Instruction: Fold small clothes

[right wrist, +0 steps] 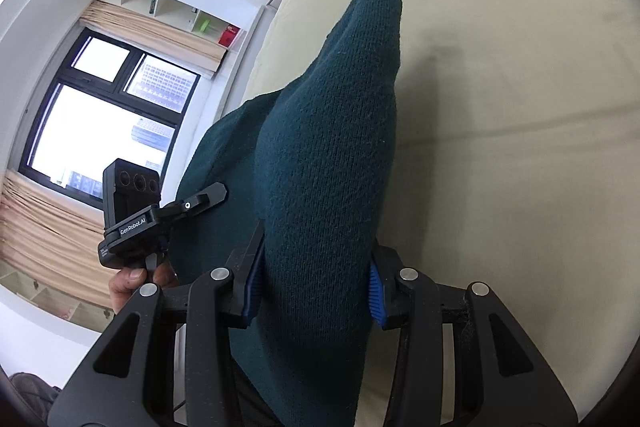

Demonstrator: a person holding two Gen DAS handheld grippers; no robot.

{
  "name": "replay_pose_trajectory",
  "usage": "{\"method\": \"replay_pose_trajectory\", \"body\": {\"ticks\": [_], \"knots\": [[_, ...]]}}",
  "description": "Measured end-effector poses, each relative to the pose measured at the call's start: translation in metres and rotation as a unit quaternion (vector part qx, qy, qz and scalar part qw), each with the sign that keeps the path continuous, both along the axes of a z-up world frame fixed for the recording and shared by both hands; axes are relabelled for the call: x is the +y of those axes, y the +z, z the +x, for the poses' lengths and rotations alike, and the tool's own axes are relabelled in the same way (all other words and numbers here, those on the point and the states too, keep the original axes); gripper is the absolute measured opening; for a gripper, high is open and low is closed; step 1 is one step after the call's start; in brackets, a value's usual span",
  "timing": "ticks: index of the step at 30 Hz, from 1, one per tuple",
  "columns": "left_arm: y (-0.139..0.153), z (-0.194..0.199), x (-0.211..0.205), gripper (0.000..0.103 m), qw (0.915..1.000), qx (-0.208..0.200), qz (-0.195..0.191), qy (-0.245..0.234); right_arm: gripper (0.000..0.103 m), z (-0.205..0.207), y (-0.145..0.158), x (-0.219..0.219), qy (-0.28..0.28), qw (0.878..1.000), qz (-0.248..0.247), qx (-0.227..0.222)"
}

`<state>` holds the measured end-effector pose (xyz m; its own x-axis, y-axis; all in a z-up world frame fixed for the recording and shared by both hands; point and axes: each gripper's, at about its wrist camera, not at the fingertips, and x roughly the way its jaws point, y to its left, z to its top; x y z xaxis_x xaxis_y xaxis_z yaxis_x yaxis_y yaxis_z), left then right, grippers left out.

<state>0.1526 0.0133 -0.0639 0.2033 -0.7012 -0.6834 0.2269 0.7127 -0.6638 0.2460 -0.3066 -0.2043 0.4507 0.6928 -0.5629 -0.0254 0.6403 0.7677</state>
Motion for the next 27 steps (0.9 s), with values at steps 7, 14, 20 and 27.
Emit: {"method": "replay_pose_trajectory", "body": {"ticks": [7, 14, 20, 27], "knots": [[-0.067, -0.007, -0.002, 0.033, 0.9979, 0.062, 0.008, 0.018, 0.041, 0.002, -0.070, -0.014, -0.045, 0.995, 0.064, 0.067], [-0.064, -0.007, -0.007, 0.034, 0.9979, 0.059, 0.009, 0.024, 0.044, 0.020, -0.058, -0.004, -0.054, 0.996, 0.047, 0.063], [-0.070, -0.011, 0.001, 0.034, 0.9978, 0.061, -0.008, 0.025, 0.044, 0.040, -0.055, 0.000, -0.055, 0.996, 0.034, 0.060], [-0.057, -0.016, -0.004, 0.031, 0.9991, 0.031, 0.013, 0.028, 0.040, 0.046, -0.019, -0.001, -0.022, 0.998, -0.055, 0.016]]}}
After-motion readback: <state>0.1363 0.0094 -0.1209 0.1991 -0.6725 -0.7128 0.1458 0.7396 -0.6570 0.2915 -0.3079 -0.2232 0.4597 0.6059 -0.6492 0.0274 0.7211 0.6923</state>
